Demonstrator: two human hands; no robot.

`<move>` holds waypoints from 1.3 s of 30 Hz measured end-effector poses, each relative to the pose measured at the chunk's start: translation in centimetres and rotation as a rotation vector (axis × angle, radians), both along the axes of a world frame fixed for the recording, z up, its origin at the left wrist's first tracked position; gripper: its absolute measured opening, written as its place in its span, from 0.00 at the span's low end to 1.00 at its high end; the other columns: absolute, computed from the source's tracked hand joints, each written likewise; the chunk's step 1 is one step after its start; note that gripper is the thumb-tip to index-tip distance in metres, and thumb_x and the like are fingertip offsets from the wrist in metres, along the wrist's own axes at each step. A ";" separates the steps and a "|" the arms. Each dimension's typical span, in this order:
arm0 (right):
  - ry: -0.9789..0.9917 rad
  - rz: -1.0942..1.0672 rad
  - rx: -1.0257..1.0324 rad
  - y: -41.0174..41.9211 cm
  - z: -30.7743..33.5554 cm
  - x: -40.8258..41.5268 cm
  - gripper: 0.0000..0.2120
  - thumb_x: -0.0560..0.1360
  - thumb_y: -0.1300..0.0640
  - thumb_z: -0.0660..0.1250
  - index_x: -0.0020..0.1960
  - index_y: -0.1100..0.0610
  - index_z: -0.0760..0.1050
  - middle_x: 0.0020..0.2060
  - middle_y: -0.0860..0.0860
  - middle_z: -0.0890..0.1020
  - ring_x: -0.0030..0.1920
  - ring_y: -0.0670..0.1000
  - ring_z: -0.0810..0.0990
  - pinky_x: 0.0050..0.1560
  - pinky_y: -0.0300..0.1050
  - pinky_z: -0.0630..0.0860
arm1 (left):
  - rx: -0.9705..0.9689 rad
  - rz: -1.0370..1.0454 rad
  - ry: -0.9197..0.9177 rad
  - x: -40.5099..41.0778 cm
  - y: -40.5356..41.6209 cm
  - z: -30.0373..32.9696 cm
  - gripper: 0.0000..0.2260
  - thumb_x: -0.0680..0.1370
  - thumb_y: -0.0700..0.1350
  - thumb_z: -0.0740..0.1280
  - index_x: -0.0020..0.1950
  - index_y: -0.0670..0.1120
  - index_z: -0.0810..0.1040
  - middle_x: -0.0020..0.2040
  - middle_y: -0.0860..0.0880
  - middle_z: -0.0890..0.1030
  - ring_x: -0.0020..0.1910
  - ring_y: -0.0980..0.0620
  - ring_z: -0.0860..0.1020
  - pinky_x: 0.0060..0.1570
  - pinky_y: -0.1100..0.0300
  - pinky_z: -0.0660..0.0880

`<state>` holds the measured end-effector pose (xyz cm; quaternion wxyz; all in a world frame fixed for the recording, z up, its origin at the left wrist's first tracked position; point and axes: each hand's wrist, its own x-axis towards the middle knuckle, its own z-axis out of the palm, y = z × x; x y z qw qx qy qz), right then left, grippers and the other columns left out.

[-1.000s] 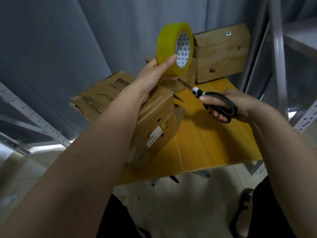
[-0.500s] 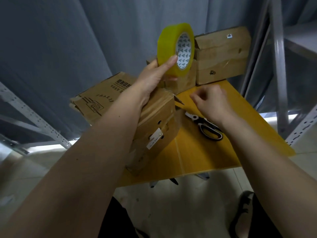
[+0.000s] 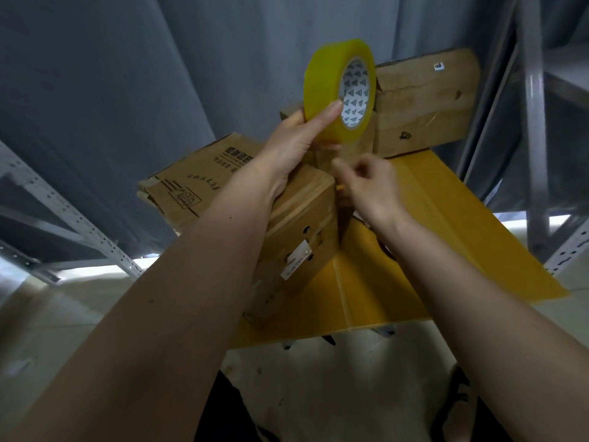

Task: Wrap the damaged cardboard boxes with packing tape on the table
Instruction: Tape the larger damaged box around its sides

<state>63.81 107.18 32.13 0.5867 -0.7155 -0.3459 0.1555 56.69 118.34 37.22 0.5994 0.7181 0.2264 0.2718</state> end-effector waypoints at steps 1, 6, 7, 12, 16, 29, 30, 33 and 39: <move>0.159 -0.086 0.080 -0.2 0.3 0.4 0.11 0.78 0.48 0.64 0.49 0.55 0.71 0.47 0.56 0.81 0.39 0.51 0.82 0.47 0.55 0.82 | 0.006 -0.005 0.001 -0.1 0.0 0.1 0.20 0.77 0.54 0.69 0.64 0.45 0.77 0.56 0.49 0.84 0.53 0.50 0.83 0.54 0.55 0.80; 0.701 0.081 0.308 -0.5 3.1 2.9 0.17 0.79 0.47 0.63 0.61 0.57 0.73 0.55 0.60 0.82 0.51 0.56 0.83 0.55 0.51 0.81 | 0.032 -0.074 -0.012 -0.5 -0.9 0.8 0.16 0.75 0.46 0.72 0.61 0.43 0.78 0.53 0.48 0.85 0.51 0.50 0.83 0.50 0.58 0.79; 0.743 0.132 0.346 -0.6 3.6 3.2 0.14 0.79 0.51 0.63 0.61 0.58 0.74 0.54 0.61 0.82 0.52 0.58 0.83 0.57 0.53 0.80 | 0.039 -0.117 -0.009 -0.5 -1.4 1.1 0.17 0.73 0.44 0.74 0.60 0.43 0.78 0.51 0.47 0.85 0.49 0.50 0.84 0.48 0.58 0.79; 0.842 0.146 0.494 -1.6 4.6 3.8 0.04 0.78 0.66 0.62 0.48 0.61 0.75 0.37 0.56 0.84 0.39 0.55 0.85 0.39 0.49 0.82 | 0.355 -0.242 0.275 0.0 -3.8 3.3 0.19 0.68 0.33 0.76 0.57 0.44 0.79 0.54 0.47 0.82 0.49 0.48 0.81 0.57 0.53 0.79; 0.874 0.132 0.510 -2.7 3.9 4.0 0.14 0.79 0.65 0.61 0.36 0.58 0.71 0.27 0.52 0.77 0.29 0.50 0.77 0.27 0.41 0.76 | 0.311 -0.183 0.309 -0.4 -5.9 3.0 0.17 0.72 0.27 0.69 0.53 0.47 0.80 0.49 0.44 0.83 0.46 0.43 0.79 0.57 0.44 0.77; 0.775 -0.094 0.204 -5.1 -2.0 2.9 0.05 0.77 0.68 0.64 0.45 0.60 0.74 0.38 0.58 0.79 0.31 0.53 0.80 0.30 0.46 0.79 | -0.325 0.034 0.287 -1.8 -11.4 -4.9 0.06 0.73 0.32 0.70 0.48 0.39 0.81 0.40 0.46 0.82 0.39 0.55 0.77 0.49 0.64 0.76; 0.769 -0.133 0.180 -5.4 -3.0 2.8 0.05 0.76 0.69 0.65 0.49 0.61 0.75 0.43 0.59 0.80 0.36 0.55 0.82 0.37 0.50 0.81 | -0.389 0.054 0.297 -2.2 -11.8 -5.9 0.09 0.73 0.31 0.71 0.52 0.37 0.81 0.42 0.45 0.82 0.41 0.54 0.78 0.52 0.61 0.77; 0.780 -0.187 0.122 -6.6 -5.6 2.3 0.13 0.74 0.69 0.67 0.58 0.63 0.75 0.49 0.60 0.81 0.44 0.58 0.82 0.46 0.54 0.80 | -0.528 0.070 0.331 -3.4 -12.9 -8.5 0.17 0.73 0.30 0.70 0.62 0.34 0.76 0.53 0.38 0.82 0.50 0.49 0.80 0.60 0.56 0.76; 0.606 -0.177 0.033 -7.5 -7.4 2.4 0.11 0.74 0.68 0.67 0.56 0.63 0.75 0.45 0.58 0.80 0.43 0.56 0.79 0.47 0.54 0.79 | -0.615 0.075 0.380 -4.6 -12.6 -11.1 0.07 0.79 0.34 0.64 0.56 0.37 0.76 0.55 0.39 0.82 0.47 0.50 0.81 0.54 0.56 0.79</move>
